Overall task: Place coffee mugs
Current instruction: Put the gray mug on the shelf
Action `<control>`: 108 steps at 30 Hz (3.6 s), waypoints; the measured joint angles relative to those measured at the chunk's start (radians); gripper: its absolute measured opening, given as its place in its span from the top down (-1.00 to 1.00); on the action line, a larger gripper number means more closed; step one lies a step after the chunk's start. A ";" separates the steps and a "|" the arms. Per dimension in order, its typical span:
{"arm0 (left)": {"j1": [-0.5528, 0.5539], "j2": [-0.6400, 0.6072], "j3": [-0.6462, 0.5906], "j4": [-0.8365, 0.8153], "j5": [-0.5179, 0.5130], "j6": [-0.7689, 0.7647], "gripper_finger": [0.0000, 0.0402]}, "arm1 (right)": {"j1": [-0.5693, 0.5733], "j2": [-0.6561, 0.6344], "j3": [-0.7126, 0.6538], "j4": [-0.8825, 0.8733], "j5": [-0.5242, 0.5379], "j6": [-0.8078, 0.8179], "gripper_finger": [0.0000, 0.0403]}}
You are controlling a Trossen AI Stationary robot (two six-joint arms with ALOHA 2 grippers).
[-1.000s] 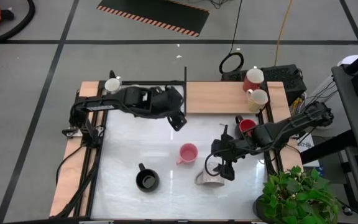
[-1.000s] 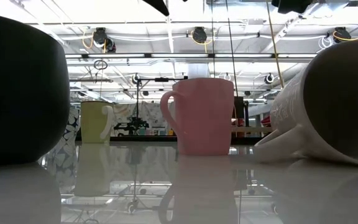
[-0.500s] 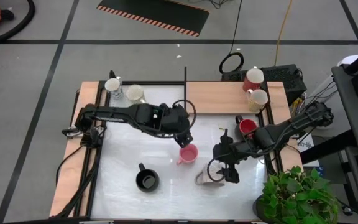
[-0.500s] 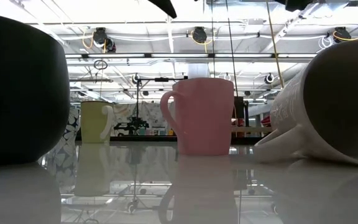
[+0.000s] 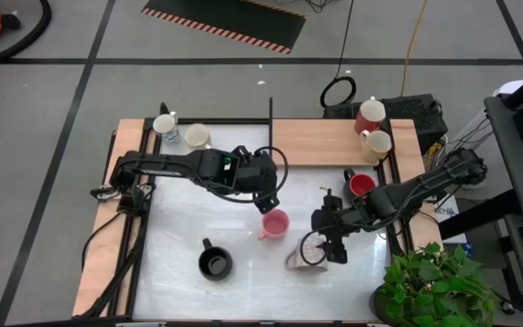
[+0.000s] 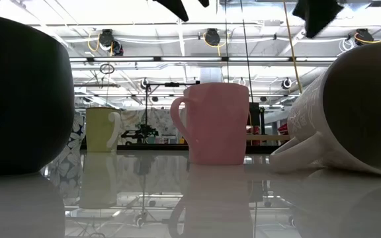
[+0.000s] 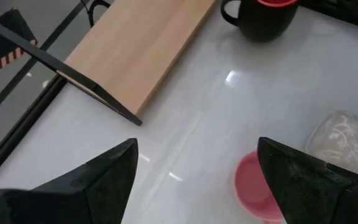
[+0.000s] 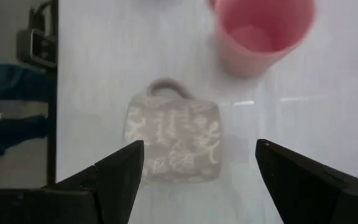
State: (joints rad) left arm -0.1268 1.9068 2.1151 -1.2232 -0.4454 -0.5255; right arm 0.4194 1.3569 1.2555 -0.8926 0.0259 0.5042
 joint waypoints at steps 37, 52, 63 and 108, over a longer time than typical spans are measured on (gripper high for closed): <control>0.012 0.000 0.000 0.011 0.001 -0.082 -0.66 | 0.065 -0.007 -0.159 0.208 -0.055 -0.316 -0.49; 0.015 0.006 0.000 0.011 -0.001 -0.051 -0.66 | 0.205 0.056 -0.157 0.379 -0.036 -0.216 -0.49; -0.010 0.006 0.000 0.011 0.019 -0.058 -0.66 | 0.245 0.131 -0.157 0.371 0.170 -0.194 -0.49; -0.046 0.005 0.000 0.000 0.007 -0.051 -0.66 | 0.121 0.149 -0.157 0.163 0.477 -0.356 -0.48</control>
State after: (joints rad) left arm -0.1726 1.9121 2.1155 -1.2235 -0.4381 -0.5762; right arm 0.5401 1.5063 1.0981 -0.7296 0.5026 0.1478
